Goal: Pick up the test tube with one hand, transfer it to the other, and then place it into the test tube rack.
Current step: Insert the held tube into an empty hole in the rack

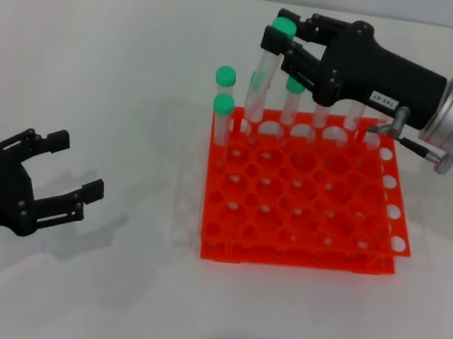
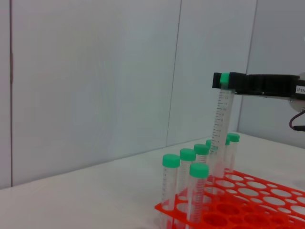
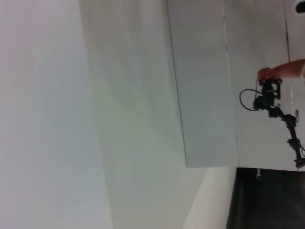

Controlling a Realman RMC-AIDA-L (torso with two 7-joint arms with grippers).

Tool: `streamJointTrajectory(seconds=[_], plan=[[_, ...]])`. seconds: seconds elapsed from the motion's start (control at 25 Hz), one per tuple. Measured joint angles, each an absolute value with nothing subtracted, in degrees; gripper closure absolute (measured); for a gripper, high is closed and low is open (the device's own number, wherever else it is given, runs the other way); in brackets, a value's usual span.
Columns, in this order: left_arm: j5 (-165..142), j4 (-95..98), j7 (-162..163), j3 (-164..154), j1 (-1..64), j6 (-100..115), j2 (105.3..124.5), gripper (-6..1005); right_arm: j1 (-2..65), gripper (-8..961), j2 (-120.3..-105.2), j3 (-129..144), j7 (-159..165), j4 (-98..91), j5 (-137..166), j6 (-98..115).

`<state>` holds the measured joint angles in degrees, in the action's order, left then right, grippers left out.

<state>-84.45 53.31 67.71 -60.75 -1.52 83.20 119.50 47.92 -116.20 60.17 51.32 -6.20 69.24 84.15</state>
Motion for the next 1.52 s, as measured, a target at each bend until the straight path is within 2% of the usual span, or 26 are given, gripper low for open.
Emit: streamJointTrajectory(seconds=[1.52], plan=[[-82.11,47.85,66.36,-60.12,0.89,83.61,119.44,124,49.07,633,-116.19,63.66,45.77,0.0,67.79,76.55]])
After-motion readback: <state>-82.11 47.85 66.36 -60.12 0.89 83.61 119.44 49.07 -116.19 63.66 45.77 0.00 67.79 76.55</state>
